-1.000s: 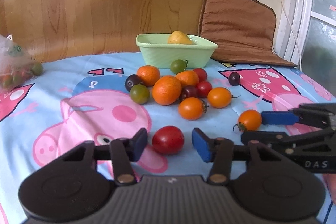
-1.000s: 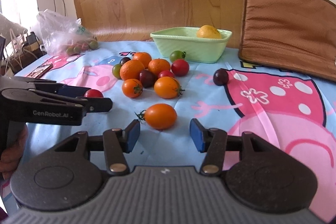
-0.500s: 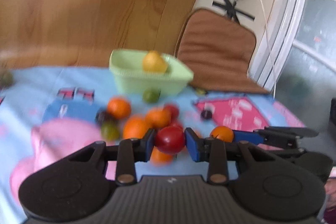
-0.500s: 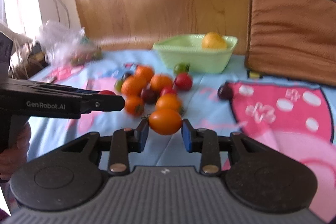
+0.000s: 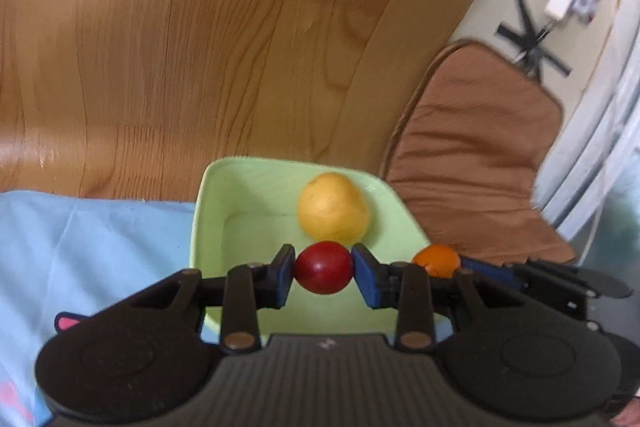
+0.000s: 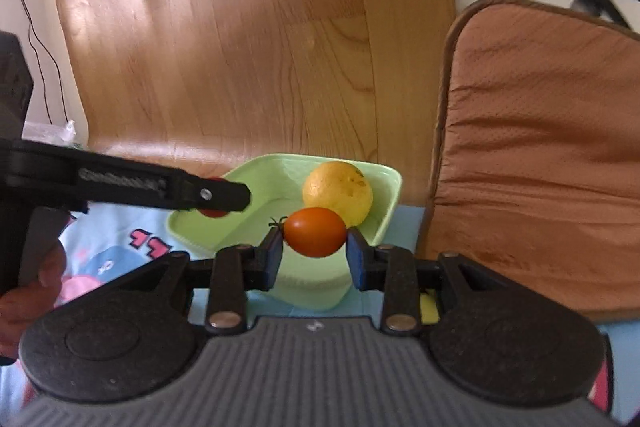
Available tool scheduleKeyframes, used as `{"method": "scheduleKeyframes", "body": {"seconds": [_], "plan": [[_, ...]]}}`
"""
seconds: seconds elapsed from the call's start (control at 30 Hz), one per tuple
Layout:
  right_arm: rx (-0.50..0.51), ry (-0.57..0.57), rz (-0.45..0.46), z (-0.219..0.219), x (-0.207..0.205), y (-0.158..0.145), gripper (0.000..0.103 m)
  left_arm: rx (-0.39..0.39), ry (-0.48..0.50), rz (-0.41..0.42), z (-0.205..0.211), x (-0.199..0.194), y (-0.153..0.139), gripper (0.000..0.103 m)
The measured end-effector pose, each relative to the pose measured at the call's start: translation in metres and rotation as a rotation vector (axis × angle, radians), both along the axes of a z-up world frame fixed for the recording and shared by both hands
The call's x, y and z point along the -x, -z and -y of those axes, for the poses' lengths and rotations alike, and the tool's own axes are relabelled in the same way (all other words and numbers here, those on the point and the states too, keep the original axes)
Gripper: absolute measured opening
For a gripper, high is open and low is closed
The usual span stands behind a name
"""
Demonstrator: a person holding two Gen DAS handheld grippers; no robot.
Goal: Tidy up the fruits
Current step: 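Drop the red tomato into the green bowl while the right drops the orange tomato there, then grasp an orange tomato with the left gripper while the right grasps a dark purple tomato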
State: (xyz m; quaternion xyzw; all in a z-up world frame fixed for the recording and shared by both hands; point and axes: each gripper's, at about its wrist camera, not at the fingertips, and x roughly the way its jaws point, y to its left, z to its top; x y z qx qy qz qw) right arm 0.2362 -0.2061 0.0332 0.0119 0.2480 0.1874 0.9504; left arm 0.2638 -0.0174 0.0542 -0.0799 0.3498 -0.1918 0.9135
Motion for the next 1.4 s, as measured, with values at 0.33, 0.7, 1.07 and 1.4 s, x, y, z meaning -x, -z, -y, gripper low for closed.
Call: {"method": "scheduleKeyframes", "body": {"seconds": [0.33,0.7,1.07,1.4], "plan": [[-0.001,-0.007,0.005,0.001,0.003,0.006,0.038,-0.008,-0.029,0.001,-0.008,0.005,0.006,0.036],[-0.106,-0.069,-0.023,0.026,0.104,0.009,0.038,0.109,-0.042,0.097,-0.065,0.122,-0.013,0.038],[-0.057,-0.107,-0.078,-0.007,0.135,0.031,0.038,0.162,-0.046,0.017,-0.084,0.176,0.019,0.036],[-0.041,-0.200,-0.103,-0.003,0.141,0.031,0.038,0.051,0.144,0.077,-0.023,0.189,0.018,0.036]]}}
